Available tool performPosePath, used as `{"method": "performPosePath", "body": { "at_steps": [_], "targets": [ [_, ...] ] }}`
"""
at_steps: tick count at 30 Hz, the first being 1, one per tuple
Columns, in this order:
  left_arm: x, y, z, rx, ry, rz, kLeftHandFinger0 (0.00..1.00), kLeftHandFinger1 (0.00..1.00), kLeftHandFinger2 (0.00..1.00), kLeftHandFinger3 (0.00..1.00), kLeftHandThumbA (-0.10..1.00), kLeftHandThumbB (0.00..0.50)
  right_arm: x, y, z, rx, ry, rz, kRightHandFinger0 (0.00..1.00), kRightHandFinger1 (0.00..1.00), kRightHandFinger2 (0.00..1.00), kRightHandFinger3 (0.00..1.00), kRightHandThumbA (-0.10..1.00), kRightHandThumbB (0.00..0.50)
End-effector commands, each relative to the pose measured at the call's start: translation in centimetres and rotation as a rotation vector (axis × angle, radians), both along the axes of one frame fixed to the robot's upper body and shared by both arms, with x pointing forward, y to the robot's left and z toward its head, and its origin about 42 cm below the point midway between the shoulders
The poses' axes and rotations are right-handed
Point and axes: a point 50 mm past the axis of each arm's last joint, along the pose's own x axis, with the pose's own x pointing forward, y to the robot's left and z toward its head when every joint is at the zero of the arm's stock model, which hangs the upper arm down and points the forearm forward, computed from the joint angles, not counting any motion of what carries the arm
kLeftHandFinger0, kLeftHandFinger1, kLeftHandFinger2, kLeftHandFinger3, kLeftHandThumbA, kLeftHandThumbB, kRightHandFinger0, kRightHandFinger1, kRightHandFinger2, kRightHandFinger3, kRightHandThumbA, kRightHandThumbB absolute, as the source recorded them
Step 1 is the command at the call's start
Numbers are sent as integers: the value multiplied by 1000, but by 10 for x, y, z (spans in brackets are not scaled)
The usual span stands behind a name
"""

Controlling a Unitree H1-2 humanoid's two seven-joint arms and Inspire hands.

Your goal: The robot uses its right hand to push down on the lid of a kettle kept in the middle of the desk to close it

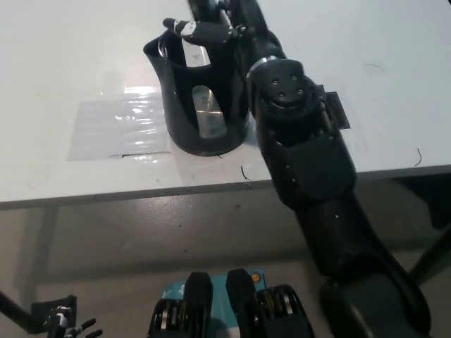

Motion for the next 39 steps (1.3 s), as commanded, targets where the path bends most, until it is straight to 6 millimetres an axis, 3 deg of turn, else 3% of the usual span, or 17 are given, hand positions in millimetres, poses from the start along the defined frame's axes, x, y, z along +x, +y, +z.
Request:
{"method": "performPosePath", "body": {
  "at_steps": [1,8,12,19,22,25,30,31,33,36,37,39],
  "targets": [
    [-4,5,3,2,15,18,1000,1000,1000,1000,1000,72,-4,23,37,30,-115,22,1000,1000,1000,1000,850,9],
    [-7,0,-2,20,38,-14,1000,1000,1000,1000,1000,84,0,15,31,54,-87,1,1000,1000,1000,1000,890,7],
    [-7,-9,-6,13,54,-34,1000,1000,1000,1000,1000,87,6,15,33,129,-23,-5,1000,1000,1000,1000,854,3],
    [-2,-26,-10,1,67,-54,1000,1000,1000,1000,1000,86,18,39,69,158,9,18,1000,1000,1000,1000,792,27],
    [0,-32,-11,-9,68,-60,1000,1000,1000,1000,1000,92,20,54,79,149,14,17,1000,1000,1000,1000,714,53],
    [3,-36,-8,-21,64,-69,1000,1000,1000,1000,1000,77,19,74,77,124,17,26,1000,1000,1000,1000,640,67],
    [9,-43,-7,-33,59,-98,1000,1000,1000,1000,1000,69,20,86,73,109,36,29,954,1000,1000,1000,607,60],
    [12,-44,-5,-24,55,-99,1000,1000,1000,1000,1000,71,19,89,74,124,40,34,996,1000,1000,1000,596,47],
    [14,-46,-3,-26,53,-89,1000,1000,1000,1000,1000,73,18,94,76,117,38,35,942,1000,1000,996,573,48],
    [17,-46,0,-23,50,-87,1000,1000,1000,1000,1000,76,15,102,73,116,37,42,1000,1000,1000,1000,578,57],
    [17,-44,0,-32,52,-81,1000,1000,1000,1000,1000,76,14,102,68,117,41,44,1000,1000,1000,1000,590,57],
    [16,-41,1,-37,57,-71,1000,1000,1000,1000,1000,72,15,97,41,172,78,54,961,1000,1000,1000,624,63]
  ]
}}
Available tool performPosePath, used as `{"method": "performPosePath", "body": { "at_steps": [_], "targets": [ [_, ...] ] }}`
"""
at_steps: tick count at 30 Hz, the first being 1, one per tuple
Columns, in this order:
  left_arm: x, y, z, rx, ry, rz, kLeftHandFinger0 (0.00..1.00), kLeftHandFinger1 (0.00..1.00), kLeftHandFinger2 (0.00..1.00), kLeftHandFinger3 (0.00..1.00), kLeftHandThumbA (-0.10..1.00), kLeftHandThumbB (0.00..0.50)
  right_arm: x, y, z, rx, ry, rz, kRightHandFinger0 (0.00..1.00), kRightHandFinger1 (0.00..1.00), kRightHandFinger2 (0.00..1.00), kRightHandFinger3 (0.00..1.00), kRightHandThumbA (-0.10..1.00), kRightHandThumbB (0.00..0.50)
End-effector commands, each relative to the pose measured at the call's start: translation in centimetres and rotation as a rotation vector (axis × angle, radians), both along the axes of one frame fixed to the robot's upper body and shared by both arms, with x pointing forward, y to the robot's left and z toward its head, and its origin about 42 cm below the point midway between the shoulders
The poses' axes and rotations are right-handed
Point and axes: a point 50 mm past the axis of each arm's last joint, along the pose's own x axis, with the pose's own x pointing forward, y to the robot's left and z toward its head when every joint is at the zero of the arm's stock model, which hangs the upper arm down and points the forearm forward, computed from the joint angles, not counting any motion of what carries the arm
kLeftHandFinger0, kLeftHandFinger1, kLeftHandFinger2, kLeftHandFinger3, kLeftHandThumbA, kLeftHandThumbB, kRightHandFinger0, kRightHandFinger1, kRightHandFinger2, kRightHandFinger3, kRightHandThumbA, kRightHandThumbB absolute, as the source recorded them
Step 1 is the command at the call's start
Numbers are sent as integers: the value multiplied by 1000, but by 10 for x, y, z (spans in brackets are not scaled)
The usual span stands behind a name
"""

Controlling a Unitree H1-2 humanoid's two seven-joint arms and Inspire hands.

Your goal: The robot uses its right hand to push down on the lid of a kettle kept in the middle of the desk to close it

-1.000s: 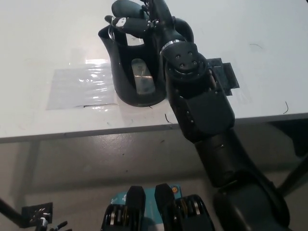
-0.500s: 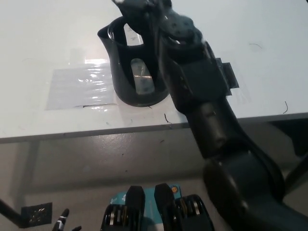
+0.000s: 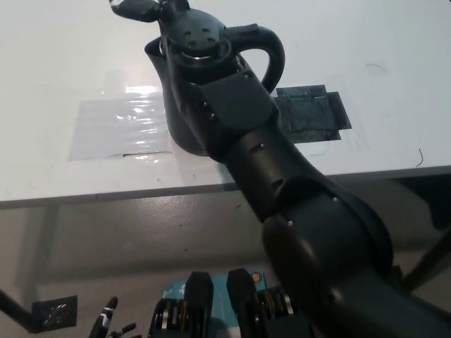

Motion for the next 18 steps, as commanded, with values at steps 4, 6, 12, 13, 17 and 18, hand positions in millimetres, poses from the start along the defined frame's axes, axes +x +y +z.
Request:
{"method": "performPosePath", "body": {
  "at_steps": [4,6,12,13,17,18],
  "targets": [
    [3,15,9,7,9,47,1000,1000,1000,1000,1000,87,-12,-2,-39,175,-61,25,1000,1000,1000,1000,693,51],
    [-2,17,9,9,13,37,1000,1000,1000,1000,1000,87,-25,-20,-118,123,-83,5,1000,1000,1000,1000,709,37],
    [-16,22,5,39,18,20,1000,1000,1000,1000,1000,62,-51,-56,-224,12,-71,-47,1000,1000,1000,1000,687,27],
    [-16,23,5,30,21,29,1000,1000,1000,1000,1000,74,-53,-62,-231,27,-68,-61,1000,1000,1000,1000,693,34],
    [-13,23,7,23,16,32,1000,1000,1000,1000,1000,76,-54,-78,-247,53,-68,-73,1000,1000,1000,1000,771,47],
    [-11,22,7,15,17,42,1000,1000,1000,1000,1000,78,-54,-84,-251,58,-66,-70,1000,1000,1000,1000,769,58]
  ]
}}
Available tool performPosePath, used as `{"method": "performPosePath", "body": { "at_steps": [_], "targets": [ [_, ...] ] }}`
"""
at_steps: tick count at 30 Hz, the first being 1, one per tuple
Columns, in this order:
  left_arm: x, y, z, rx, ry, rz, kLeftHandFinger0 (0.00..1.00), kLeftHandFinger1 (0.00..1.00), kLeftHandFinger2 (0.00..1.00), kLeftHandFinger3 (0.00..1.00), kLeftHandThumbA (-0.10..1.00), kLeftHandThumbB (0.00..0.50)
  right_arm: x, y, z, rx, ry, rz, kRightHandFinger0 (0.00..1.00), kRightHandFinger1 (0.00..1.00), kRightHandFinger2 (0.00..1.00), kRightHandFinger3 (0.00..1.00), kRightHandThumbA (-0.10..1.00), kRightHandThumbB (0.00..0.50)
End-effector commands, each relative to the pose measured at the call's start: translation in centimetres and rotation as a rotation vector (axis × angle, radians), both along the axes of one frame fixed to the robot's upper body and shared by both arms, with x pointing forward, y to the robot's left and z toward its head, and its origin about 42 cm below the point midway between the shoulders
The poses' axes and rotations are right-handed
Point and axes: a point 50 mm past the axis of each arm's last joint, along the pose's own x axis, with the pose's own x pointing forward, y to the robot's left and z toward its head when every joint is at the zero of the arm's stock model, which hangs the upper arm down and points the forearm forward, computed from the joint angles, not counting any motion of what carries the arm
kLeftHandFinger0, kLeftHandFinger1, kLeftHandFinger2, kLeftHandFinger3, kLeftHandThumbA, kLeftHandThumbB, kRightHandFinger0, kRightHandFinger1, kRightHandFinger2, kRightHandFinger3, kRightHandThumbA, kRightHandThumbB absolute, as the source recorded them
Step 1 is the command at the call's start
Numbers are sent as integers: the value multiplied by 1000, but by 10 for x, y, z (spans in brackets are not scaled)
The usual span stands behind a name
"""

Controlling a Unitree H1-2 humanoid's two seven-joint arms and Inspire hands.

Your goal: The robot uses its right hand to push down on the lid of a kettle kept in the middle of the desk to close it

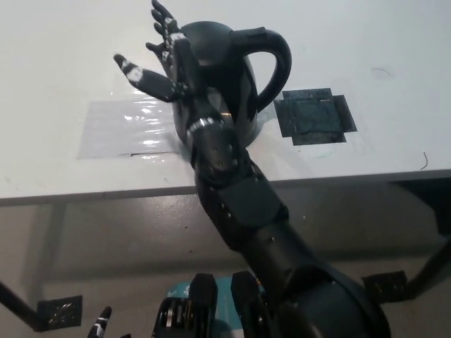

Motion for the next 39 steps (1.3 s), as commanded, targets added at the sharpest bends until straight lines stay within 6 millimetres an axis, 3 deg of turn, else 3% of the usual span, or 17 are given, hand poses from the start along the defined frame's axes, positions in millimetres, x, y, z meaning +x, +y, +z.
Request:
{"method": "performPosePath", "body": {
  "at_steps": [1,4,5,8,13,18,19,20,21,23,25,26,31,32,35,37,39],
  "targets": [
    [6,17,15,26,-22,11,1000,1000,1000,1000,1000,79,-17,-60,-114,-49,186,-85,1000,1000,1000,1000,763,65],
    [6,19,15,32,-19,4,1000,1000,1000,1000,1000,79,-14,-59,-105,-30,170,-75,1000,1000,1000,1000,764,61],
    [2,20,14,42,-15,-1,1000,1000,1000,1000,1000,79,-14,-56,-102,-26,164,-72,1000,1000,1000,1000,773,97],
    [-1,22,13,44,-9,-5,1000,1000,1000,1000,1000,80,-12,-50,-85,-6,100,-60,1000,1000,1000,1000,787,118],
    [-5,23,11,29,-6,22,1000,1000,1000,1000,1000,70,-20,-39,-41,52,-59,2,1000,1000,1000,1000,748,108],
    [-7,24,9,51,-6,26,1000,1000,1000,1000,1000,71,-52,-29,39,138,-312,191,1000,1000,1000,1000,748,193],
    [-8,23,10,51,-6,19,1000,1000,1000,1000,1000,67,-67,-31,76,87,-381,381,983,963,938,911,715,256],
    [-5,24,11,50,-10,15,1000,1000,1000,1000,1000,65,-82,-32,101,8,-434,547,902,885,866,858,705,261],
    [-3,25,12,51,-13,17,1000,1000,1000,1000,1000,65,-81,-32,103,7,-434,550,891,870,849,844,705,263],
    [-1,30,15,50,-18,16,1000,1000,1000,1000,1000,83,-107,-34,141,-143,-517,727,834,781,749,753,636,326],
    [-2,32,15,51,-17,17,1000,1000,1000,1000,1000,83,-110,-33,143,-146,-517,744,834,766,730,733,634,336],
    [-3,33,15,36,-13,30,1000,1000,1000,1000,1000,81,-119,-37,148,-152,-531,768,829,768,725,720,672,373],
    [-8,33,10,19,6,32,1000,1000,1000,1000,1000,73,-149,-63,163,-163,-576,847,865,817,777,833,669,342],
    [-9,34,10,20,7,33,1000,1000,1000,1000,1000,74,-152,-64,164,-164,-576,856,865,818,779,820,642,365],
    [-9,33,10,20,11,59,1000,1000,1000,1000,1000,85,-165,-80,166,-233,-617,847,952,889,854,853,661,350],
    [-9,33,12,45,9,60,1000,1000,1000,1000,1000,88,-180,-95,156,-247,-618,852,833,802,799,870,635,351],
    [-9,34,14,56,4,57,1000,1000,1000,1000,1000,86,-191,-107,148,-261,-617,853,836,816,820,885,638,354]
  ]
}}
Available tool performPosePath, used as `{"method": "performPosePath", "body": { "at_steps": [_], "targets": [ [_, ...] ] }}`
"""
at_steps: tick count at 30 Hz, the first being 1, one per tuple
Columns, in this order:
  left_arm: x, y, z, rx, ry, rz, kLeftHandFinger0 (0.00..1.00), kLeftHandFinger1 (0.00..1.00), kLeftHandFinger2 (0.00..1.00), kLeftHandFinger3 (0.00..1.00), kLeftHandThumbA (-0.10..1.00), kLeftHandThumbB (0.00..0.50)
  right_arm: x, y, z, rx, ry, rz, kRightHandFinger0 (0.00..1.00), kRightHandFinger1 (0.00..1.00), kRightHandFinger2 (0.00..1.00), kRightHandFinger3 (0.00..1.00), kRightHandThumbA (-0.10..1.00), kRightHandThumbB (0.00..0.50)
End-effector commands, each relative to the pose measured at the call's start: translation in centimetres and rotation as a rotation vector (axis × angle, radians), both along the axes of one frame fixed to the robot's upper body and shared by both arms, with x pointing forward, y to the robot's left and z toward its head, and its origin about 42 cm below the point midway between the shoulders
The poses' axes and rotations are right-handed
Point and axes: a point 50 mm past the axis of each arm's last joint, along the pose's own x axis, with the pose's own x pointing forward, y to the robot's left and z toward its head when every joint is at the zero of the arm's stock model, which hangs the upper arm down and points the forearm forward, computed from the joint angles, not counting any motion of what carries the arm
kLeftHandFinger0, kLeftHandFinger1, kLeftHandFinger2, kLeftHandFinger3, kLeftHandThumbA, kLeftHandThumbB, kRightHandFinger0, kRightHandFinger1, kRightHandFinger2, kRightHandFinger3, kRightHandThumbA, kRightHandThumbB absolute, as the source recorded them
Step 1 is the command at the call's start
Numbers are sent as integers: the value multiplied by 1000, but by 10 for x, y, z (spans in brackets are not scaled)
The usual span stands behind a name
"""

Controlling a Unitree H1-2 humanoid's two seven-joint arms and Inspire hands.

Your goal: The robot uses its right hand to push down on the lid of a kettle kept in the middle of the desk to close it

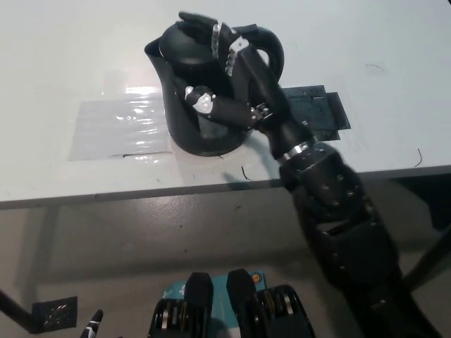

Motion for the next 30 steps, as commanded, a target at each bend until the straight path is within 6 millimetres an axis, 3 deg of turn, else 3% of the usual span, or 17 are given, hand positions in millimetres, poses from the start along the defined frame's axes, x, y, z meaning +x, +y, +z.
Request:
{"method": "performPosePath", "body": {
  "at_steps": [1,4,8,12,13,15,16,21,23,24,26,30],
  "targets": [
    [-5,22,12,43,2,47,1000,1000,1000,1000,1000,87,-135,-10,78,-267,-228,558,872,827,823,906,659,367],
    [-1,26,13,44,-4,33,1000,1000,1000,1000,1000,113,-151,-33,62,-302,-227,511,827,787,789,932,685,396],
    [5,32,20,38,-24,36,1000,1000,1000,1000,1000,85,-170,-84,7,-299,-109,401,848,811,841,954,658,385],
    [6,37,23,34,-34,37,1000,1000,1000,1000,1000,86,-178,-118,-34,-274,-16,304,827,828,885,978,669,377],
    [6,39,23,40,-36,40,1000,1000,1000,1000,1000,86,-179,-135,-52,-236,64,246,830,834,883,973,628,394],
    [7,40,22,43,-37,38,1000,1000,1000,1000,1000,87,-177,-150,-68,-203,112,190,849,847,891,980,592,378],
    [6,40,23,39,-38,44,1000,1000,1000,1000,1000,86,-176,-164,-83,-195,134,122,847,848,886,980,605,371],
    [12,42,24,31,-51,55,1000,1000,1000,1000,1000,88,-156,-192,-117,-171,183,-61,777,776,835,1000,700,398],
    [14,45,28,35,-63,60,1000,1000,1000,1000,1000,87,-144,-195,-125,-160,178,-115,764,780,845,1000,672,371],
    [16,46,29,48,-65,58,1000,1000,1000,1000,1000,96,-134,-202,-138,-155,205,-162,796,829,897,1000,659,337],
    [20,48,31,48,-74,61,1000,1000,1000,1000,1000,99,-124,-205,-145,-153,224,-193,819,863,929,1000,660,328],
    [24,46,32,41,-82,60,1000,1000,1000,1000,1000,93,-107,-218,-179,-134,311,-294,892,932,965,1000,632,218]
  ]
}}
